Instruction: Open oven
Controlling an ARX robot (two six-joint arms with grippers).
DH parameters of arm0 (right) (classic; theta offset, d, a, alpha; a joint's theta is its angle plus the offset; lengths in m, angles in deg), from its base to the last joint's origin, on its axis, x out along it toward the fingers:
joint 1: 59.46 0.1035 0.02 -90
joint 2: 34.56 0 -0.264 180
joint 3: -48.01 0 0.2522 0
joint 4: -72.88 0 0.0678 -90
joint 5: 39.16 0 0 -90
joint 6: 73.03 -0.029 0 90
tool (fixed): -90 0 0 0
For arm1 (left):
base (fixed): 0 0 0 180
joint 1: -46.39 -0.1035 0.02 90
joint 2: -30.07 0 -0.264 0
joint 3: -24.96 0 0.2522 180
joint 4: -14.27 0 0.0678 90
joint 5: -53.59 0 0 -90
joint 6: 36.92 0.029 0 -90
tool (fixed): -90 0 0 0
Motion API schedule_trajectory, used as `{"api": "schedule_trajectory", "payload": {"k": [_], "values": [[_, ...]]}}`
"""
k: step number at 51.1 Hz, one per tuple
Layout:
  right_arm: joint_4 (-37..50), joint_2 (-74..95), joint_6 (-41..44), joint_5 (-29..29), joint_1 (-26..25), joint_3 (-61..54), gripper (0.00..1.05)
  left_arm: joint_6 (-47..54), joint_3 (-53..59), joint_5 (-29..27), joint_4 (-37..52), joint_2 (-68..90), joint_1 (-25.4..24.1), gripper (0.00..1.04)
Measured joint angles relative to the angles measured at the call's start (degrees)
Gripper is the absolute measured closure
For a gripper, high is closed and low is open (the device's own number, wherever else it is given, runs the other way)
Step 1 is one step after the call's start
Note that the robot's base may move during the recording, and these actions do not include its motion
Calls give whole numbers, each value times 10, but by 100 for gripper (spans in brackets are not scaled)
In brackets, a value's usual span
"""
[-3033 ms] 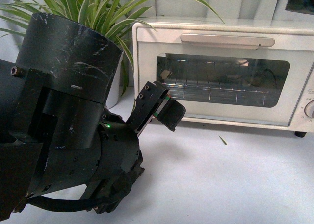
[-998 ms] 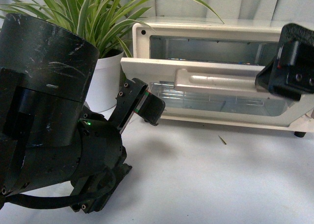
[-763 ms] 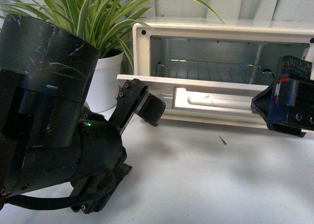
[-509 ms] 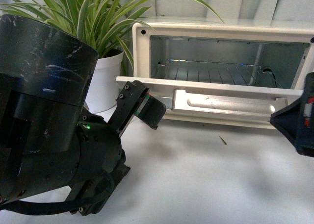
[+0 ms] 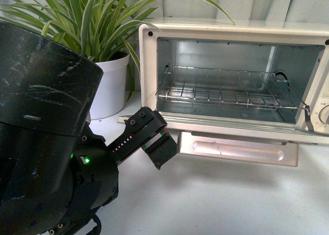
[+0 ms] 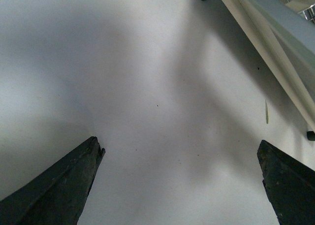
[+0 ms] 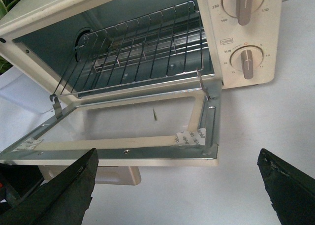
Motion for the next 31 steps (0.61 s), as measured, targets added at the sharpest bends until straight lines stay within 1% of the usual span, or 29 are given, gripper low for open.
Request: {"api": "schedule_trajectory", "payload": {"k": [10,31], "values": [[0,-3,0,11,-21,-11,9,52,1,-30,-8,-1,12,7],[-2,-12,0,23,-32,-34,9,199,16,-96,-8,1,28,7]]}}
